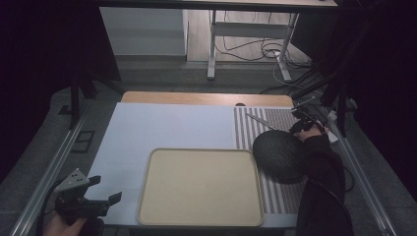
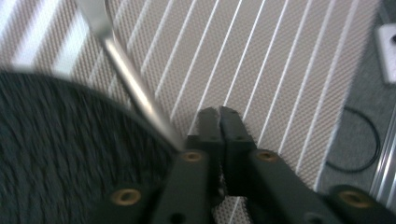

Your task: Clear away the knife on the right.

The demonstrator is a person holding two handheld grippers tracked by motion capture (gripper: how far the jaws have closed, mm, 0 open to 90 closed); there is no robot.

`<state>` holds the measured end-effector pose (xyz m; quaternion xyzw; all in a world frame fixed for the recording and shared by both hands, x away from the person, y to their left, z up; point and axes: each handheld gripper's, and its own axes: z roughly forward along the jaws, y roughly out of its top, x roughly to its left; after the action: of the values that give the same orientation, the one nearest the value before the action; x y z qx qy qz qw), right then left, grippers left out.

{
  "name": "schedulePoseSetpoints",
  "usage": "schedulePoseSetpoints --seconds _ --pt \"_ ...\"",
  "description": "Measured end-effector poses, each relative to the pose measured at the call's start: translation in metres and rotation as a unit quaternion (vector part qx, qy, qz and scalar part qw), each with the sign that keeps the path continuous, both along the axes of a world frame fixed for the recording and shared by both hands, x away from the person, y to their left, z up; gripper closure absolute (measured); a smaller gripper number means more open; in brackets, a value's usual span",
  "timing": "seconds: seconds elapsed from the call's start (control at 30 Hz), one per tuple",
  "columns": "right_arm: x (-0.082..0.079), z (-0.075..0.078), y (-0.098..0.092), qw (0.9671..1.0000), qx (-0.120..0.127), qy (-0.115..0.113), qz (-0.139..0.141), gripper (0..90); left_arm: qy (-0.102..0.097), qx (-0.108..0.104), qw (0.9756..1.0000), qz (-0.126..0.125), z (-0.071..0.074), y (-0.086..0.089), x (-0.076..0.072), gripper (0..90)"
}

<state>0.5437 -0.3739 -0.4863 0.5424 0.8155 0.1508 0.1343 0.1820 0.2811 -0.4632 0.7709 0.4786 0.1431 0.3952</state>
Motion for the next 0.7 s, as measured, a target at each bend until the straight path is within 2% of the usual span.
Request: schedulePoseSetpoints --seconds 0.03,0.07,0.1,0.13,0.23,0.33,0.43,0.63,0.7 --pt "0.0 0.0 0.0 1.0 0.0 0.0 0.0 80.6 0.0 0.0 1.0 0.0 0.0 0.0 0.0 3.7" --pt "0.001 0.004 0.001 0.9998 0.018 -0.012 -0.001 74.9 0.0 0.0 1.0 0.0 0.0 0.0 0.0 3.7" --pt "0.003 0.011 0.006 0.9988 0.032 -0.036 -0.001 61.9 0.001 0.0 1.0 0.0 0.0 0.0 0.0 3.8" --pt "0.003 0.011 0.006 0.9988 0.032 -0.036 -0.001 61.9 0.001 0.0 1.0 0.0 0.0 0.0 0.0 3.8" --pt "0.008 0.014 0.017 0.9981 0.051 -0.033 0.0 34.8 0.001 0.0 1.0 0.001 0.0 0.0 0.0 3.8" --pt "0.014 0.009 0.03 0.9986 0.044 -0.031 -0.005 12.9 0.001 -0.001 1.0 0.001 0.0 0.0 0.0 3.8" --pt "0.019 0.002 0.041 0.9993 0.026 -0.024 -0.011 0.0 0.002 -0.001 1.0 0.001 0.0 0.0 0.0 3.8" --pt "0.027 -0.011 0.05 0.9999 0.003 -0.01 -0.011 0.0 0.002 -0.001 1.0 0.001 0.0 0.0 0.0 3.8" --pt "0.029 -0.013 0.049 0.9999 -0.008 -0.008 -0.009 5.3 0.002 -0.001 1.0 0.001 0.0 0.0 0.0 3.8"
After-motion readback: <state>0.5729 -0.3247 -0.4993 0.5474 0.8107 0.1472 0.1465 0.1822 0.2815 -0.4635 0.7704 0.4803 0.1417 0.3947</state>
